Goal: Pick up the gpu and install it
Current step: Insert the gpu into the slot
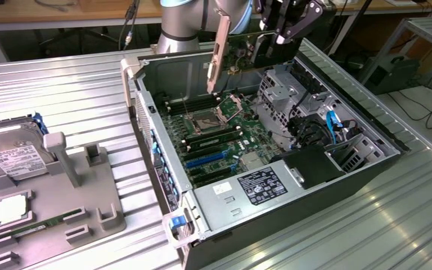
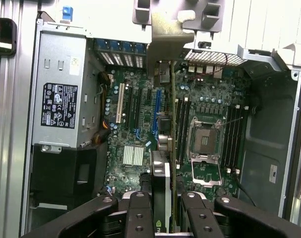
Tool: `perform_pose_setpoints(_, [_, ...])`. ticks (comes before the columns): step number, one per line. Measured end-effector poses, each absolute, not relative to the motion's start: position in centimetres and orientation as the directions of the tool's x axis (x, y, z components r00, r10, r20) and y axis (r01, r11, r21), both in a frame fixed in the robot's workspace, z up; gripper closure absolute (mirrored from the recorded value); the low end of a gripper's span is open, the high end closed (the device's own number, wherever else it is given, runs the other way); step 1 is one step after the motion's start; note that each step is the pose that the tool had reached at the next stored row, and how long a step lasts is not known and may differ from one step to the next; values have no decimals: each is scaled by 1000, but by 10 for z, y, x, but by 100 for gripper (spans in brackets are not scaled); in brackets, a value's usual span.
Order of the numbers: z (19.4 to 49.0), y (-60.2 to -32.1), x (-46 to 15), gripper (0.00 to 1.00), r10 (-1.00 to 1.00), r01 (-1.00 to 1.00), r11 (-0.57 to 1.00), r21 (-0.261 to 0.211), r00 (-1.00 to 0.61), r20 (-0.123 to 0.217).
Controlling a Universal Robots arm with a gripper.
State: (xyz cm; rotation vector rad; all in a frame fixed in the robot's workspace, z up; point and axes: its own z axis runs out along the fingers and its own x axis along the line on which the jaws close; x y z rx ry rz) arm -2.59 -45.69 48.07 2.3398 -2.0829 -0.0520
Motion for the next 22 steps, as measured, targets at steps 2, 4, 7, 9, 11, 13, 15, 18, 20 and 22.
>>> perform_pose_setpoints(2, [479, -457, -26, 73, -993, -992, -121, 28, 120, -19])
perform_pose_setpoints(4, [478, -457, -26, 73, -992, -992, -126, 28, 126, -19])
perform_pose_setpoints(7, [475, -457, -26, 73, -991, -991, -133, 23, 132, -18])
perform_pose_setpoints(9, [473, -457, -26, 73, -992, -992, -124, 23, 123, -18])
perform_pose_setpoints(11, [471, -457, -26, 73, -995, -995, -96, 22, 95, -18])
perform_pose_setpoints(13, [467, -457, -26, 73, -997, -996, -81, 22, 81, -18])
perform_pose_setpoints(15, [464, -457, -26, 73, -997, -996, -81, 22, 80, -18])
perform_pose_setpoints(18, [457, -457, -26, 73, -997, -997, -81, 21, 80, -18])
perform_pose_setpoints(20, [455, -457, -26, 73, -997, -997, -81, 17, 80, -18])
perform_pose_setpoints(22, [454, -457, -26, 73, -997, -997, -81, 13, 80, -18])
